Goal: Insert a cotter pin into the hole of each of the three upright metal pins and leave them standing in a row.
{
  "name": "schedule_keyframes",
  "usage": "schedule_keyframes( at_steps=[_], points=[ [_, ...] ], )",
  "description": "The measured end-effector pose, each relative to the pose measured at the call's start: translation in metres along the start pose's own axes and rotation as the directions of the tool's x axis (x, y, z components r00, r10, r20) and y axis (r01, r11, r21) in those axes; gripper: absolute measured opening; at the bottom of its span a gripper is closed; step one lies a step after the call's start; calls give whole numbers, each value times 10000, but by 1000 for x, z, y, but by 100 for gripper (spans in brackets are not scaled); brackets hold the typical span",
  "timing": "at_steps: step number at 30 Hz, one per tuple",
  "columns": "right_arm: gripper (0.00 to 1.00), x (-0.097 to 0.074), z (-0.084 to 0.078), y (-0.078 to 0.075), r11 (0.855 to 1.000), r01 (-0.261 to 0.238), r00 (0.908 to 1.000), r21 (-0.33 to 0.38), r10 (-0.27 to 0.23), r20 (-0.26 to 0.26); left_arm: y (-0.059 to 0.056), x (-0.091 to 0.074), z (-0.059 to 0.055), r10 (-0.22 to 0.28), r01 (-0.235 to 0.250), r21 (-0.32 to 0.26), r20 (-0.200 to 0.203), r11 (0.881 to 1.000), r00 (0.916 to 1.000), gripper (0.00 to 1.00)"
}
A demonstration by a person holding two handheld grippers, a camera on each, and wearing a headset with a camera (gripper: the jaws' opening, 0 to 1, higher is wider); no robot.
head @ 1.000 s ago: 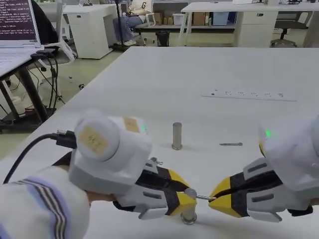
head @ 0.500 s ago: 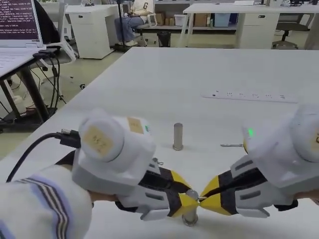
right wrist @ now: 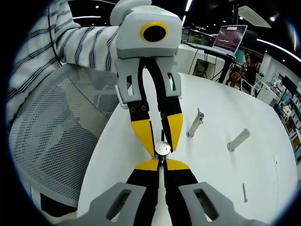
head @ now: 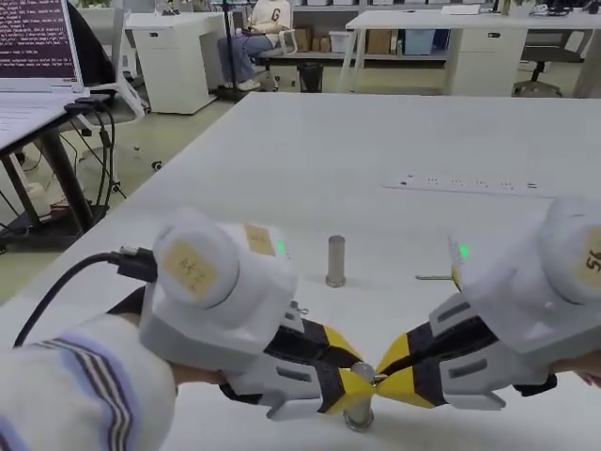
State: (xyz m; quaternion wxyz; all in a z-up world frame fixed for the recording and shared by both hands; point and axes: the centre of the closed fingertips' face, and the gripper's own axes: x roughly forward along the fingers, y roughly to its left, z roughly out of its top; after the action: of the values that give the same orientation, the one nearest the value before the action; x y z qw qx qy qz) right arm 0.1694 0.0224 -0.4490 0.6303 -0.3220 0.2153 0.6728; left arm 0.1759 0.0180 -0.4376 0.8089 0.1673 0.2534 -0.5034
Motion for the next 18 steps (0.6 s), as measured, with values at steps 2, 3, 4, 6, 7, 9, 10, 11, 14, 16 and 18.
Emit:
schedule_keyframes(
  at_steps=[2,3,4,6,7,9,10,11,14,16,18],
  points=[
    [0,0,0,0,10000,14,10000,-14,-14,25,0,0,0,-2,2,7,-6,10000,10000,10],
    [0,0,0,0,10000,7,10000,4,-7,35,0,0,0,-10,10,112,-11,9999,10000,10],
    [2,-1,0,2,9999,-25,9999,98,24,112,0,0,0,-6,6,209,-9,9998,10000,10],
    [7,-1,0,4,9999,-12,9998,139,9,212,-1,0,0,-2,2,294,3,9996,10000,10],
    [8,-2,0,4,9999,0,9998,137,-3,205,-1,0,0,1,-1,285,5,9996,10000,10],
    [8,-3,-3,5,9998,59,9998,164,-61,168,-1,0,0,-1,1,307,4,9995,10000,10],
    [9,-4,-4,4,9996,101,9997,264,-107,226,-1,0,0,2,-2,365,3,9993,10000,10],
    [10,-5,-5,4,9994,115,9996,320,-124,271,-1,0,0,7,-7,413,6,9991,10000,10],
    [12,-8,-8,2,9981,224,9990,572,-245,366,0,-1,1,98,-101,466,69,9989,9999,16],
    [14,-10,-11,-3,9938,516,9973,980,-564,471,-1,-4,1,96,-101,540,106,9985,9999,23],
    [15,-12,-10,-4,9902,565,9950,1276,-664,746,-1,-7,1,120,-130,454,204,9989,9997,28]
  ],
)
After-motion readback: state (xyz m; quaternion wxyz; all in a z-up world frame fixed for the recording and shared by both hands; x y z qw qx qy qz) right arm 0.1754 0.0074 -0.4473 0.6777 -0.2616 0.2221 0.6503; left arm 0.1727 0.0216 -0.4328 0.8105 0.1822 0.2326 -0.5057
